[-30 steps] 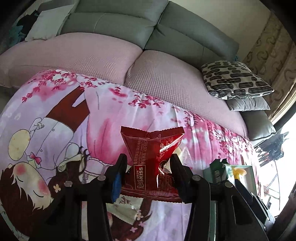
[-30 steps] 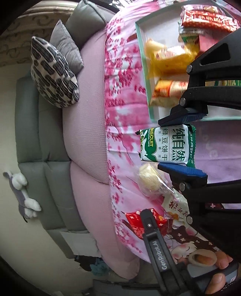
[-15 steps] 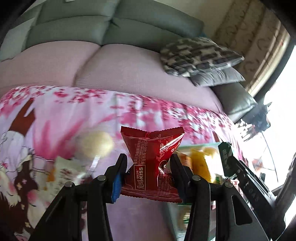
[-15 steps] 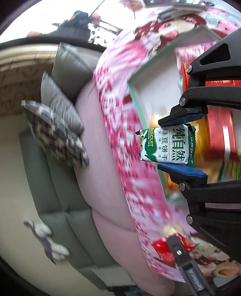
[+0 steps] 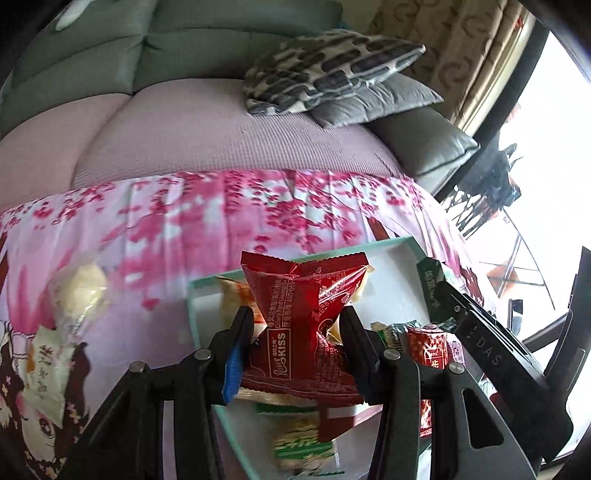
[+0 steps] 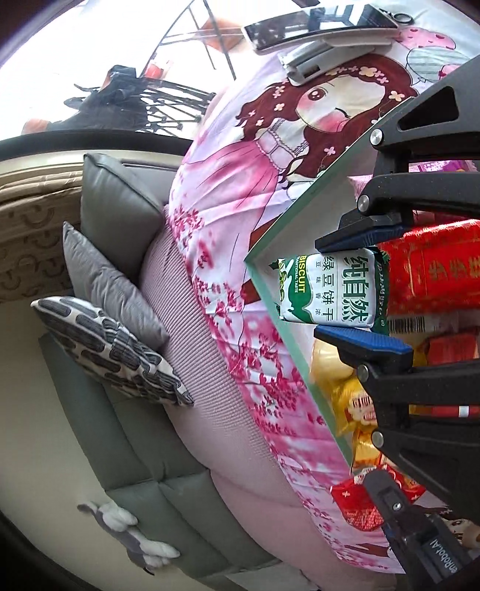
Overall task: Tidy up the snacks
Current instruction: 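Carry the red bag and green biscuit pack over the tray and open both grippers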
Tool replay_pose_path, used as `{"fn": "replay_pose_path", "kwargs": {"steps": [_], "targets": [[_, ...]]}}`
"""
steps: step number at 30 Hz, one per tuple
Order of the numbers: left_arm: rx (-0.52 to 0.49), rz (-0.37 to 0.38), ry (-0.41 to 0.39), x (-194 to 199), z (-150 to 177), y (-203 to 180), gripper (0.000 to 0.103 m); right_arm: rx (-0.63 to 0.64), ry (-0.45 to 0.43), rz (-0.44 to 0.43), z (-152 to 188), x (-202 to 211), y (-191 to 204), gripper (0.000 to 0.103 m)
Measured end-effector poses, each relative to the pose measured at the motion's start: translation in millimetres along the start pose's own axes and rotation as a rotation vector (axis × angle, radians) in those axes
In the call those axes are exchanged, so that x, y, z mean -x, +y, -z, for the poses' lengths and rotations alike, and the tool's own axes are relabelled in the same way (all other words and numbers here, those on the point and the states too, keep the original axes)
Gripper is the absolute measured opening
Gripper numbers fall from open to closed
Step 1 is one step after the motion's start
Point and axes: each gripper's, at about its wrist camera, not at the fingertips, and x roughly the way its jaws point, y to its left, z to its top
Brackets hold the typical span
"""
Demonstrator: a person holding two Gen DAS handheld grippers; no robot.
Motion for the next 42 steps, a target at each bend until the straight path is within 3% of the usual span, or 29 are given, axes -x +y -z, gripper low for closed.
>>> {"fn": "replay_pose_path", "kwargs": {"steps": [17,42], "targets": [[0.005,-0.063,0.041,-26.6,-1.3,-9.7,0.05,-0.021,0.03,-0.024,3.1,-16.2,-5.0,0.042],[-0.043,-0.02,0.096,-58.3,-4.8,-44.6,0.05,-0.049,0.042,-0.006,4.0,-21.3,-21.8,0.043]]}}
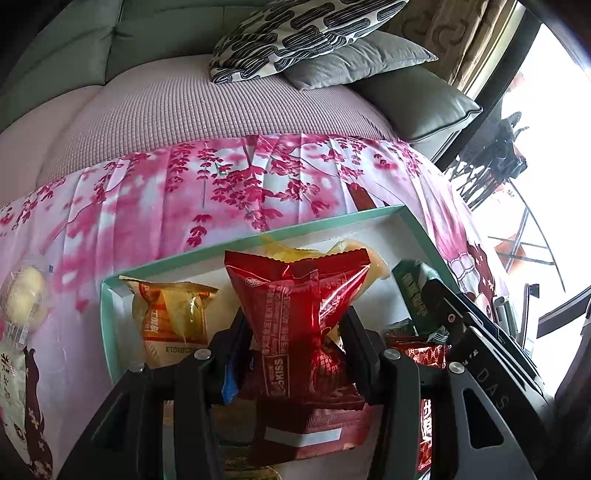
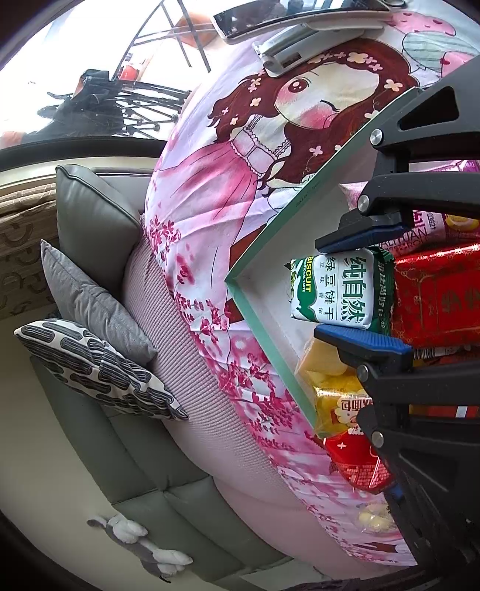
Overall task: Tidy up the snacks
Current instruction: 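Carry the red bag and green biscuit pack over the tray and open both grippers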
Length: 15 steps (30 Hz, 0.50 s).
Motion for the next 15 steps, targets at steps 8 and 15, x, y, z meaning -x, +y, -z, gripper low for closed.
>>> {"fn": "replay_pose_path", "kwargs": {"steps": [8,15], "targets": [[0.027,-0.015,-0.002,5.0,0.1,5.1,0.062,0.026,0.01,0.015,-0.3,1.1,1.4,0.057],[0.052,0.0,-0.022,20.6,2.3,9.6,0.073,0.037,0.02,0.028,0.9,8.3,2.3,0.068]]}}
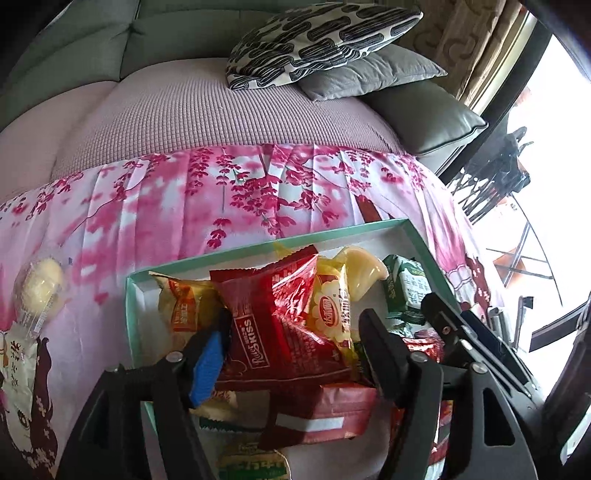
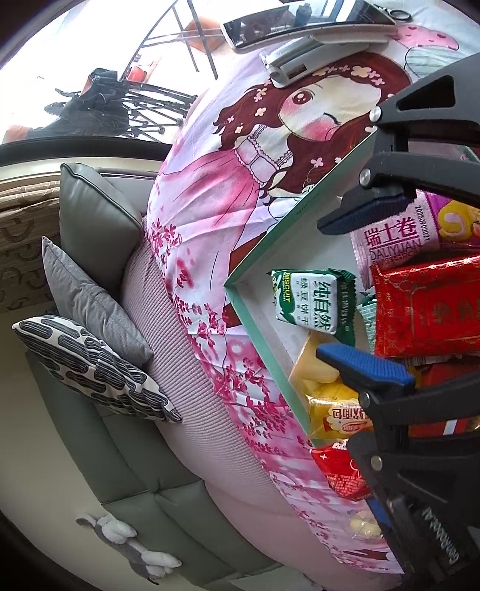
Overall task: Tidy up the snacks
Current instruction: 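Carry the red bag and green biscuit pack over the tray and open both grippers, then withdraw both grippers from the tray toward the pastry pack and bun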
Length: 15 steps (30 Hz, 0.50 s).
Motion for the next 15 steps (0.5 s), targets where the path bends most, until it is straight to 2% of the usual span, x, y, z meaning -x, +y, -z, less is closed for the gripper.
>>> {"fn": "replay_pose_path", "kwargs": {"steps": [15], "targets": [[0.059,-0.062,-0.073,39.2,11.2,25.6,0.076,0.063,0.047,0.005,19.5,18.6,15.2,0.07]]}}
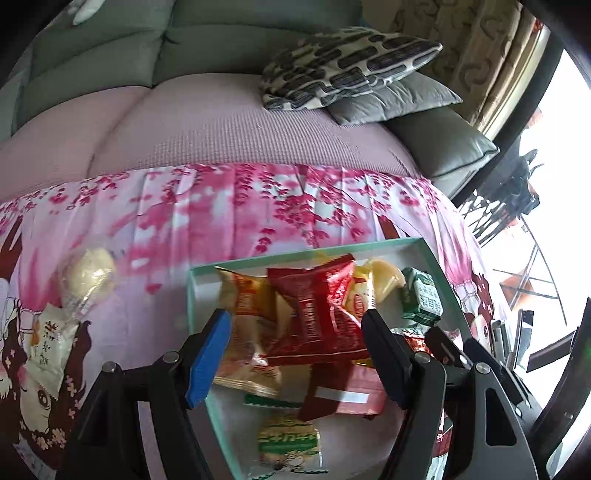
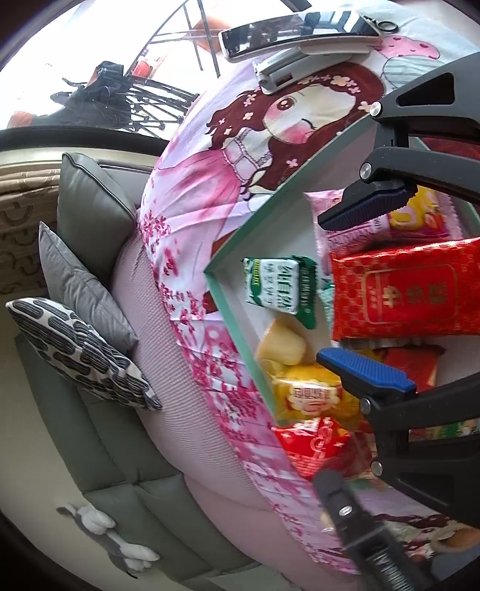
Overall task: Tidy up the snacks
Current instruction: 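Withdraw both grippers from the tray toward the pastry pack and bun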
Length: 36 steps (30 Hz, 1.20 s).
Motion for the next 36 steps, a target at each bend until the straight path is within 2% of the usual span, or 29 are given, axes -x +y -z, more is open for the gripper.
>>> {"fn": "replay_pose_path", "kwargs": {"steps": [3,6,12,15,19,25,36], "targets": [[0.011,-0.02,-0.011,0.9,1.7,5.5,0.087,0.011,0.012,0.001,2.0,-2.1,1.7,0.07],[0.019,-0.049,-0.012,-1.4,4.2,11.4,0.087,0.019,0.025,0.001,3.6,-5.7,3.1,0.07],[0.067,-0.084,-0.018,-3.7,8.4,26.0,0.087,0.013,0.026,0.004,3.5,-6.4,2.1,0.082],[0.069,-0.095,-0.023,-5.5,9.3,28.4,0.096,0.009,0.025,0.007,3.0,-7.4,1.6,0.089],[0.07,-0.105,-0.029,-6.6,10.7,30.1,0.097,0.024,0.02,0.023,3.4,-8.3,1.5,0.098],[0.059,-0.133,-0.047,-6.8,12.0,30.4,0.097,0.024,0.006,0.025,3.3,-8.2,1.0,0.103],[0.05,-0.131,-0.093,-2.3,12.3,29.5,0.097,0.031,0.005,0.03,2.9,-9.7,1.3,0.103]]}}
